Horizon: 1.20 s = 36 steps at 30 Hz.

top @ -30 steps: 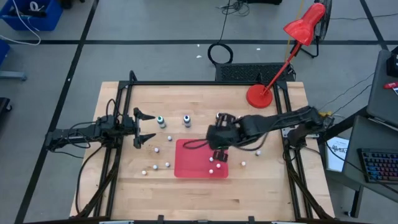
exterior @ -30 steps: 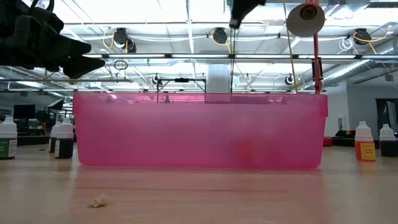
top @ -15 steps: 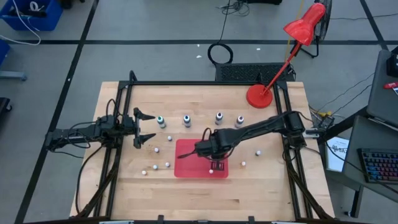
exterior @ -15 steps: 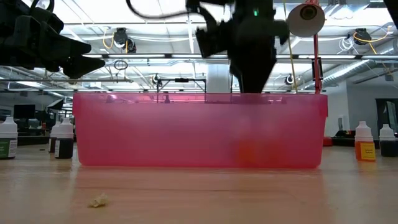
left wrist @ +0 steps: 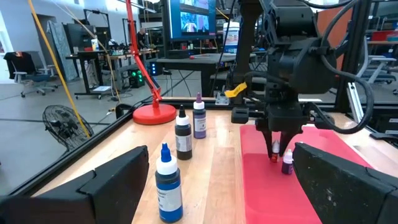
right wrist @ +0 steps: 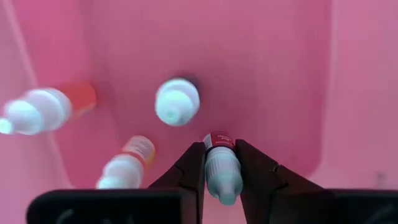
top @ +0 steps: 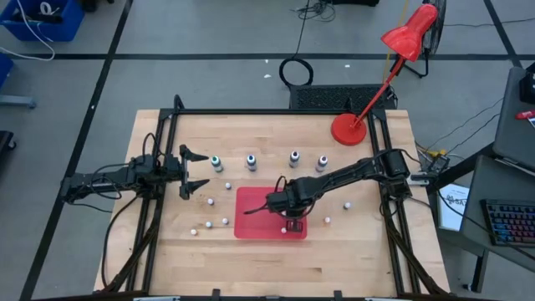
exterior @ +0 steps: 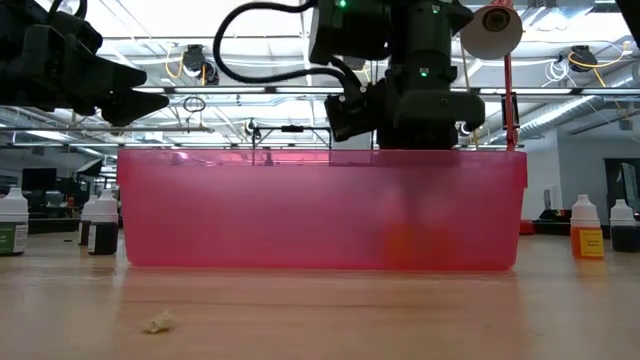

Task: Pick & Place food coloring
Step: Put the small red food coloring bottle into the pink bin, then put the small orange food coloring bottle into the pink bin

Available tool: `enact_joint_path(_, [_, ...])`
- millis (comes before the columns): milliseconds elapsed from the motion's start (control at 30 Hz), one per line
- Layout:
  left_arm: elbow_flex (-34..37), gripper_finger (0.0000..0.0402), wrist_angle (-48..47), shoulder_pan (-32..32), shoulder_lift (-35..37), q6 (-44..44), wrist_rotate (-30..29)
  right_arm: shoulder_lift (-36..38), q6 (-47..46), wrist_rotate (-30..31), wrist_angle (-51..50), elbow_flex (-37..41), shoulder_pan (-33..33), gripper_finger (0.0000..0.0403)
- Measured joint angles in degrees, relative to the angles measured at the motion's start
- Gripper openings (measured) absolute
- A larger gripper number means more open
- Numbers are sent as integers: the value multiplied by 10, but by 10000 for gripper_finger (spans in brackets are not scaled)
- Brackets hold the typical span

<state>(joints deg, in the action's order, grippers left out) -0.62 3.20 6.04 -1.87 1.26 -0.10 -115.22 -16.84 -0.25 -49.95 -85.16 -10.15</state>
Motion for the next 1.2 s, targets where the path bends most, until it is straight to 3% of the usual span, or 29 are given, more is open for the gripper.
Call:
enact_joint_path(167, [0,392,0,0,0,0,0,0,-9,0,5,5,0,62])
enact_joint_path(367, [0,392,0,0,0,0,0,0,-37,1,5,5,0,163])
enact_joint_path(533, [0,392,0,0,0,0,0,15,-52,1,3,5,0,205])
enact_joint_path(867, [0,392,0,0,0,0,0,135,-160,2,-71,5,-9,195])
enact_joint_path(1200, [0,392,0,0,0,0,0,201,-361,25,-188,5,-122,192])
